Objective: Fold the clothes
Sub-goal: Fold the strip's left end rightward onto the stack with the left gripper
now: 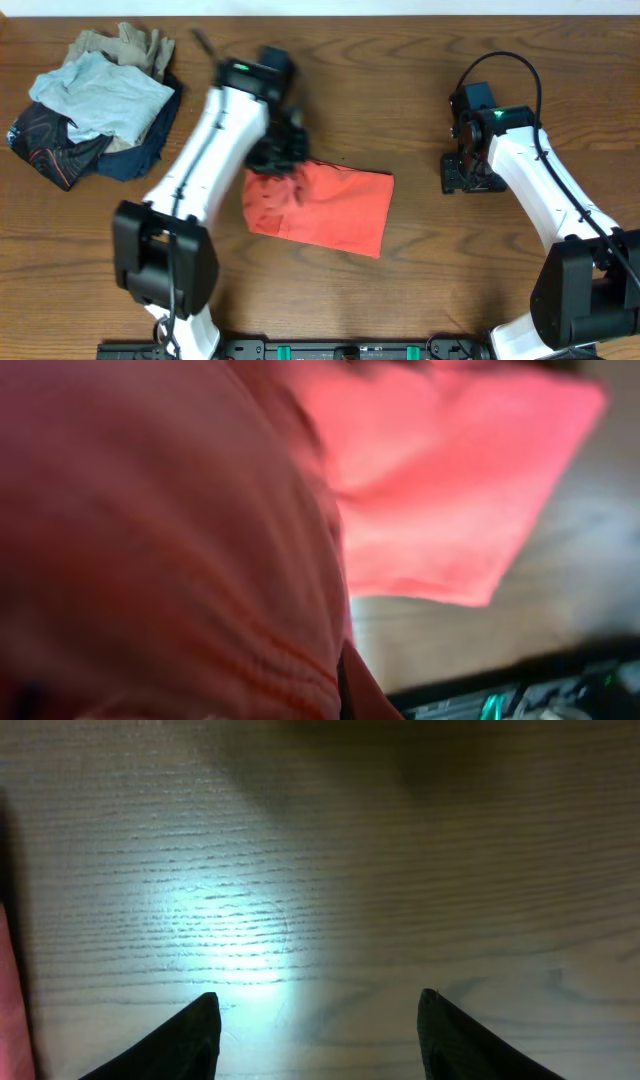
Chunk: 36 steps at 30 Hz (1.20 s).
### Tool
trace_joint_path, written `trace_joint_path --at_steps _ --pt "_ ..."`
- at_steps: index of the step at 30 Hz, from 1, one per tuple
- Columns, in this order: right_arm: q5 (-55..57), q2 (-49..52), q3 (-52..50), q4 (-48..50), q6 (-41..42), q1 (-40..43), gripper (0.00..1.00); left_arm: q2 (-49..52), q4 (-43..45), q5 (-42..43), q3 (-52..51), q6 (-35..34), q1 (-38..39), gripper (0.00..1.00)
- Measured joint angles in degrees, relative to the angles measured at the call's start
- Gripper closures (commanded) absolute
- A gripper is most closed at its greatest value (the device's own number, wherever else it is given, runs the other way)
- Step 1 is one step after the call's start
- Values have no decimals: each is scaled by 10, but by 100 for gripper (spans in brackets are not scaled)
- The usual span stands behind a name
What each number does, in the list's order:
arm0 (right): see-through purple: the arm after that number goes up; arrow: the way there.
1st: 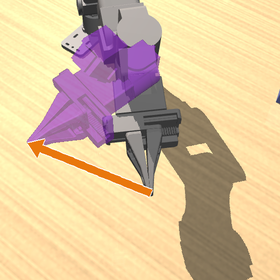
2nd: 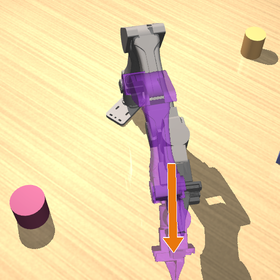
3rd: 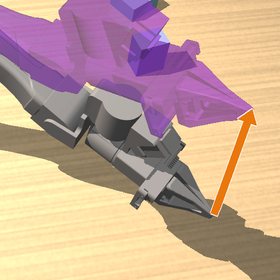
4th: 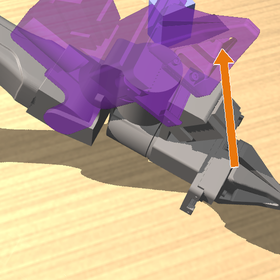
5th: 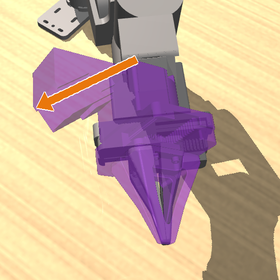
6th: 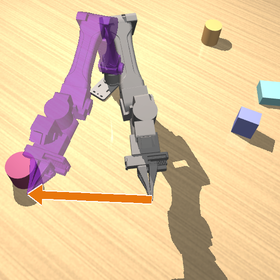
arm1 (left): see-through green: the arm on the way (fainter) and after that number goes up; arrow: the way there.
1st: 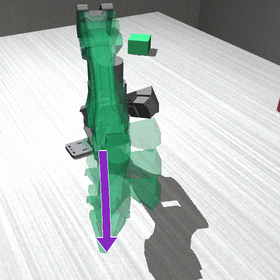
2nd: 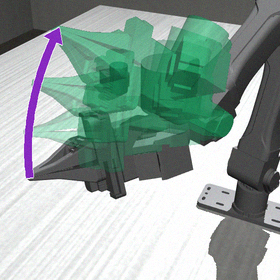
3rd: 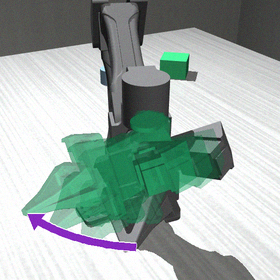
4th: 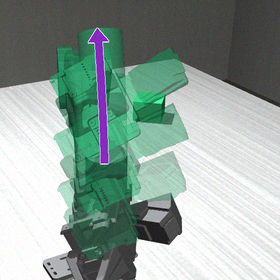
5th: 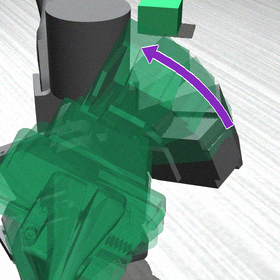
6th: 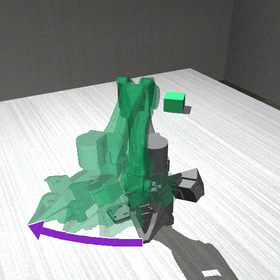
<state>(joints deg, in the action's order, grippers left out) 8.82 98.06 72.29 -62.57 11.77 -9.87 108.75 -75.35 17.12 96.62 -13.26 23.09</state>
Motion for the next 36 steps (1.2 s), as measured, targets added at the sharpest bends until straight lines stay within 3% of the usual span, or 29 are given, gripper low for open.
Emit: trace_joint_path --at_steps 8,31,32,34,36 --pt "0 0 0 3 0 0 38 0 12 -15 0 2 105 92" --pt "0 0 0 3 0 0 34 0 32 -26 0 65 175 92" --pt "0 0 0 3 0 0 34 0 35 -26 0 68 178 90" --pt "0 0 0 3 0 0 34 0 45 -26 -1 74 185 72" --pt "0 0 0 3 0 0 34 0 55 -24 -2 77 191 62"
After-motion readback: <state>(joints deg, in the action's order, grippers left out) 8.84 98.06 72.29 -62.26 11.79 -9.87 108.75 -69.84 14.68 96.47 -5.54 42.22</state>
